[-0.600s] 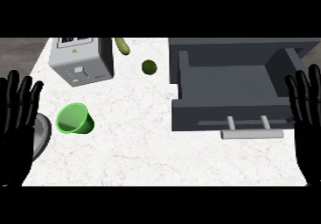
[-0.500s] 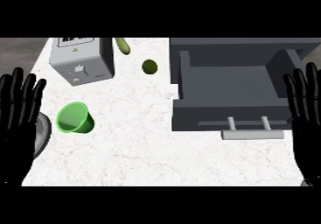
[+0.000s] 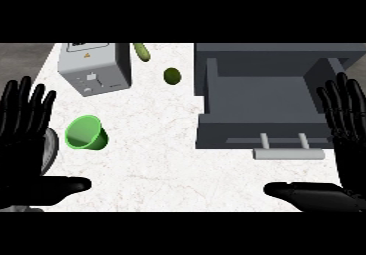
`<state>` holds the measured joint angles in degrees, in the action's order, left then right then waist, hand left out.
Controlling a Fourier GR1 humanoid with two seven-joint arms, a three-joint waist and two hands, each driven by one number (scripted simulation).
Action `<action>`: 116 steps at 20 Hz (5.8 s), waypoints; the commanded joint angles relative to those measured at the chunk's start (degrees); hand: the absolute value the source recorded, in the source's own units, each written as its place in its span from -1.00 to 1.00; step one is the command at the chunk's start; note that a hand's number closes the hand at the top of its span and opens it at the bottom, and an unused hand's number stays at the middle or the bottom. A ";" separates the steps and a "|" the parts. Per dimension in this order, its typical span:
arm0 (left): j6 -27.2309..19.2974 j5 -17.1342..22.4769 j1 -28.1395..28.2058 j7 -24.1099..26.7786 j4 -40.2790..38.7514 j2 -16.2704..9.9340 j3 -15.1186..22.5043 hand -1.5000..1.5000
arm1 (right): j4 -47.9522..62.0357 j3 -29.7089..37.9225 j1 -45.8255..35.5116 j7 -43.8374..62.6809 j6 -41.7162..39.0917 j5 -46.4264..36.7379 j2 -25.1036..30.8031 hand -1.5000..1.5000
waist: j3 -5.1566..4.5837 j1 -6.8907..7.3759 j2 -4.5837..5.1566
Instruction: Pick up the cup, place it into the drawer and close the drawer
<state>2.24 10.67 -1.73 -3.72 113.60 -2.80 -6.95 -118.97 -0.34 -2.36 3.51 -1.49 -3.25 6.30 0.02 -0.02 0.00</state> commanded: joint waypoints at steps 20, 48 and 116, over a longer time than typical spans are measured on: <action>2.09 -1.93 3.65 19.14 -30.49 -4.07 -10.83 -1.00 | 6.25 2.90 1.16 -5.80 -4.07 0.28 0.19 -1.00 | -0.03 0.02 0.01; 6.57 -5.26 -22.95 60.64 -102.67 -14.70 -17.91 -1.00 | 8.97 6.80 -2.26 -5.56 -8.23 4.00 1.73 -1.00 | -0.21 -1.31 0.51; 10.75 -3.10 -35.18 44.33 -64.19 -0.58 -6.11 1.00 | 5.75 8.45 0.91 -3.34 -8.39 3.24 1.88 -1.00 | 0.05 0.71 -0.61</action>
<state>15.62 7.91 -35.92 46.72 40.84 -5.54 -15.98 -110.85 9.41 -3.24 -0.84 -11.08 1.54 9.44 0.07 0.34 -0.42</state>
